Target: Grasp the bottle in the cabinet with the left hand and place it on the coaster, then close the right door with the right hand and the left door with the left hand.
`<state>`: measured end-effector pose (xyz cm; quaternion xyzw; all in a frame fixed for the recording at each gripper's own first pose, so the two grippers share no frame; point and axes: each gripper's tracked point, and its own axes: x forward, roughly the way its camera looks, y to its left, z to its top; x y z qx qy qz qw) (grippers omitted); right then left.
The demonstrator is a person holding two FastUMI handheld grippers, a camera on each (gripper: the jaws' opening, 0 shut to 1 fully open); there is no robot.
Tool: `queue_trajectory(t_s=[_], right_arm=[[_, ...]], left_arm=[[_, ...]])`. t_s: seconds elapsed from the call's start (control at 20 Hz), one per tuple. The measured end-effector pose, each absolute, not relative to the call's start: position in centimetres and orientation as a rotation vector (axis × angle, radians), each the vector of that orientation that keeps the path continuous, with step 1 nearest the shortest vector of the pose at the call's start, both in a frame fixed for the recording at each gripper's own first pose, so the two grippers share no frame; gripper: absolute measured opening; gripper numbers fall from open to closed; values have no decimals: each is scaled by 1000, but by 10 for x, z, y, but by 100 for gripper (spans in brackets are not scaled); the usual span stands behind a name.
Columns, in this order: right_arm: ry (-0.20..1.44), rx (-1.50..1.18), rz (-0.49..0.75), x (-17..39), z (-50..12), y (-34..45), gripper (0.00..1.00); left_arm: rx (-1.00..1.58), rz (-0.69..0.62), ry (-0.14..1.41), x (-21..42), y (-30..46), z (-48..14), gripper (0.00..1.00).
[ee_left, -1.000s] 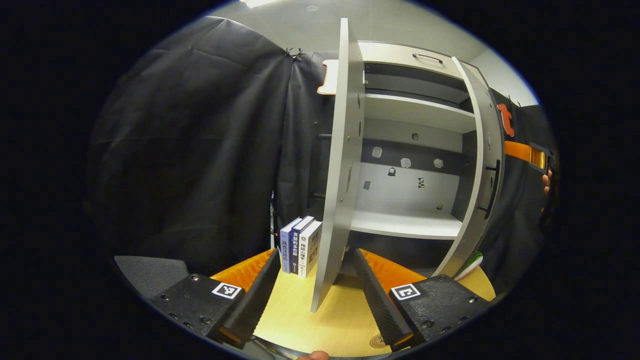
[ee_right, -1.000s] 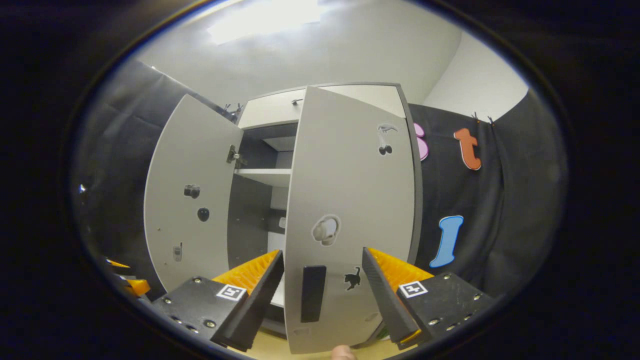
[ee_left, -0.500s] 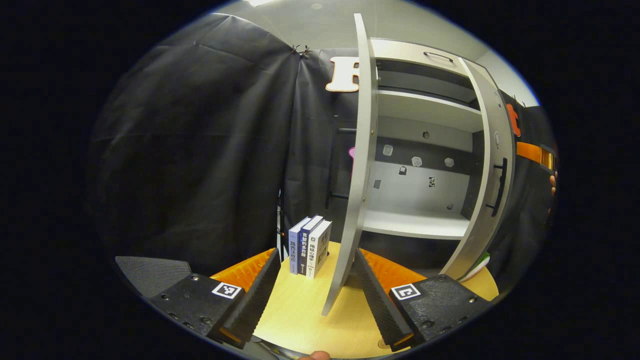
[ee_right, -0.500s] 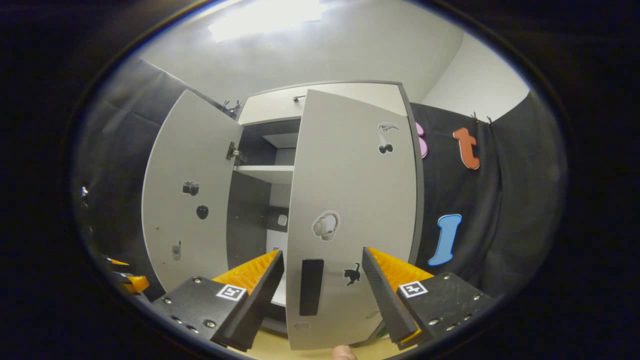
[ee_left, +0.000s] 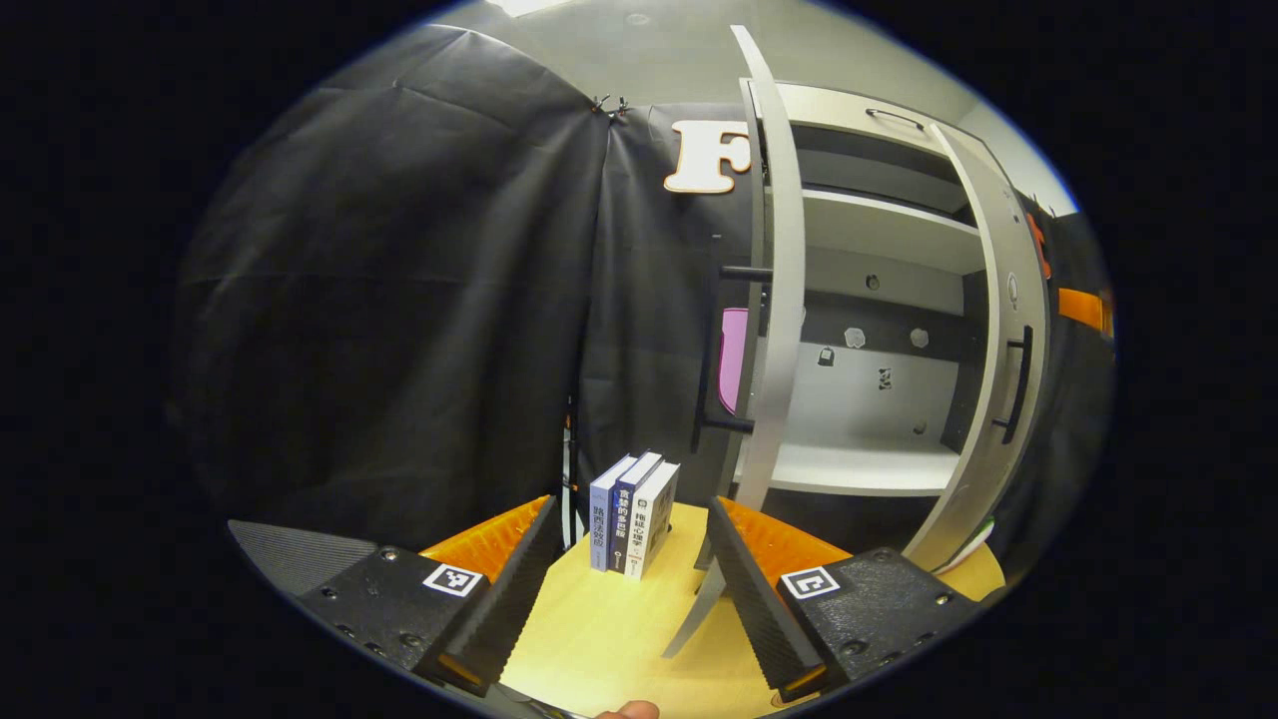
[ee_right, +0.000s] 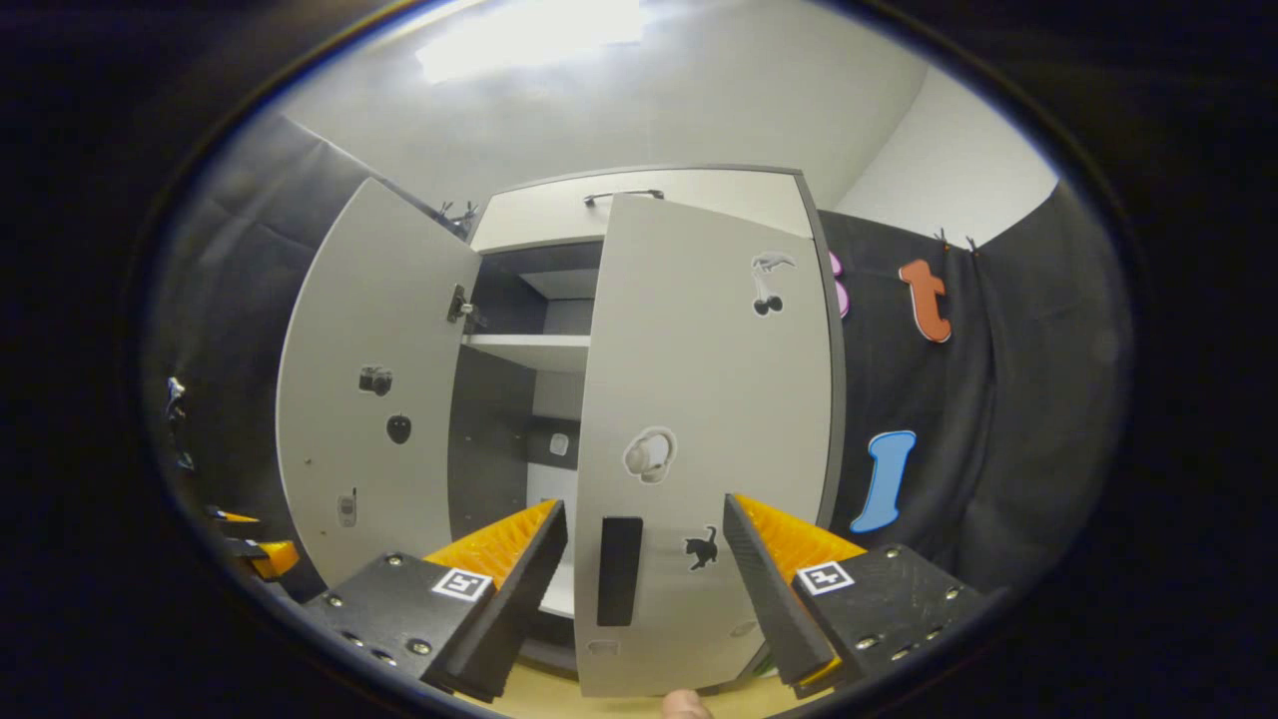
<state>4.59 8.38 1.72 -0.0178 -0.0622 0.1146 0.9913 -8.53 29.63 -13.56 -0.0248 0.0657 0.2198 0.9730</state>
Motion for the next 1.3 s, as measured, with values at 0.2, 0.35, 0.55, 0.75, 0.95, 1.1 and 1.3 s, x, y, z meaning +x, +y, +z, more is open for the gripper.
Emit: queue_trajectory(t_s=[0.2,0.35,0.55,0.75,0.95,1.1,1.3], right_arm=[[-124,-33,231,47,15,91,92],[-120,-31,244,49,12,100,92],[-112,-32,265,53,7,110,92],[-96,-35,284,58,1,115,95],[-81,-31,304,66,-5,123,92],[-74,-30,322,69,-10,130,95],[-71,-29,344,72,-13,137,95]], left_arm=[[-41,429,120,-77,301,-132,93],[-43,420,129,-72,303,-138,93],[-49,402,144,-65,304,-147,93],[-41,382,153,-61,304,-152,93],[-90,356,147,-58,302,-156,93],[-67,333,145,-56,298,-155,91],[-43,307,151,-54,288,-155,91]])
